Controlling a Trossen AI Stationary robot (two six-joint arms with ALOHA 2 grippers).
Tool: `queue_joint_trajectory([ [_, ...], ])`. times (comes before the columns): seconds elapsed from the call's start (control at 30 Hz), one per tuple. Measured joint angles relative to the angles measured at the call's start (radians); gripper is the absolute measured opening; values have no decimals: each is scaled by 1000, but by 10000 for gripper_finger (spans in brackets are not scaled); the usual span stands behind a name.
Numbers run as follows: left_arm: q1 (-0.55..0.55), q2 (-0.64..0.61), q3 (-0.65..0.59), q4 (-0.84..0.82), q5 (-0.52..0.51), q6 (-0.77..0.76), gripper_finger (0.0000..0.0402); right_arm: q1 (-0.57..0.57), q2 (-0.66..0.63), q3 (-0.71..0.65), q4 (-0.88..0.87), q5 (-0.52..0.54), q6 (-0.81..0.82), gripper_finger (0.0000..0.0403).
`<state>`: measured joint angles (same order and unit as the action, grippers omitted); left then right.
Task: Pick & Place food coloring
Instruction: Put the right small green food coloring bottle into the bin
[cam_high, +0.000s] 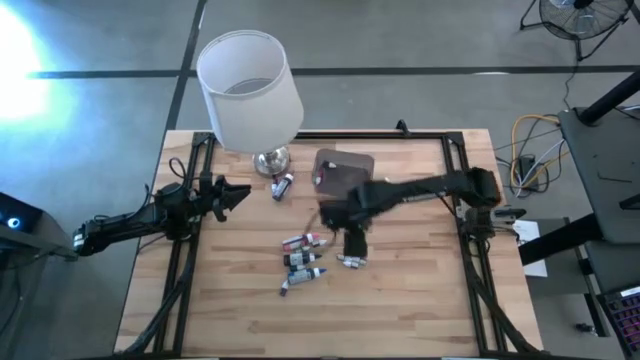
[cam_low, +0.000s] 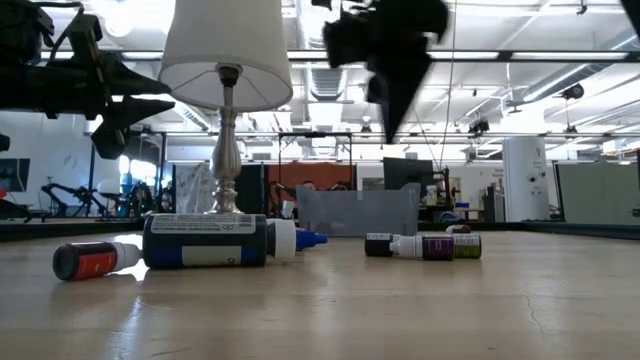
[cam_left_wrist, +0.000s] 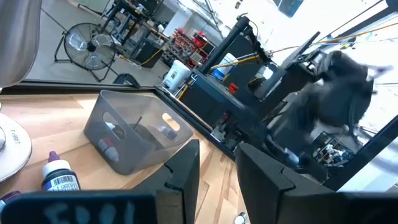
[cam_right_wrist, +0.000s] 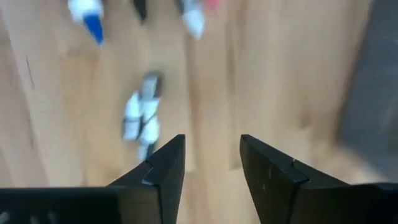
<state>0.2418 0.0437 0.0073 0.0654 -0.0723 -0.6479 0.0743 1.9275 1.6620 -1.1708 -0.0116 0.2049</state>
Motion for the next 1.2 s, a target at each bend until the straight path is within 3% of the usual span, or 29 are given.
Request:
queue_joint_trajectory([
  [0.17, 0, 0, 0, 0, 0, 0, 85, 118, -44, -188, 137, 6, 243, 151],
  [0.37, 0, 0, 0, 0, 0, 0, 85, 170, -42, -303, 319, 8, 432, 136],
  [0.67, 0, 0, 0, 0, 0, 0, 85, 164, -41, -393, 390, 42, 436, 123],
  [1.2, 0, 0, 0, 0, 0, 0, 85, 153, -41, -479, 538, 14, 428, 126],
])
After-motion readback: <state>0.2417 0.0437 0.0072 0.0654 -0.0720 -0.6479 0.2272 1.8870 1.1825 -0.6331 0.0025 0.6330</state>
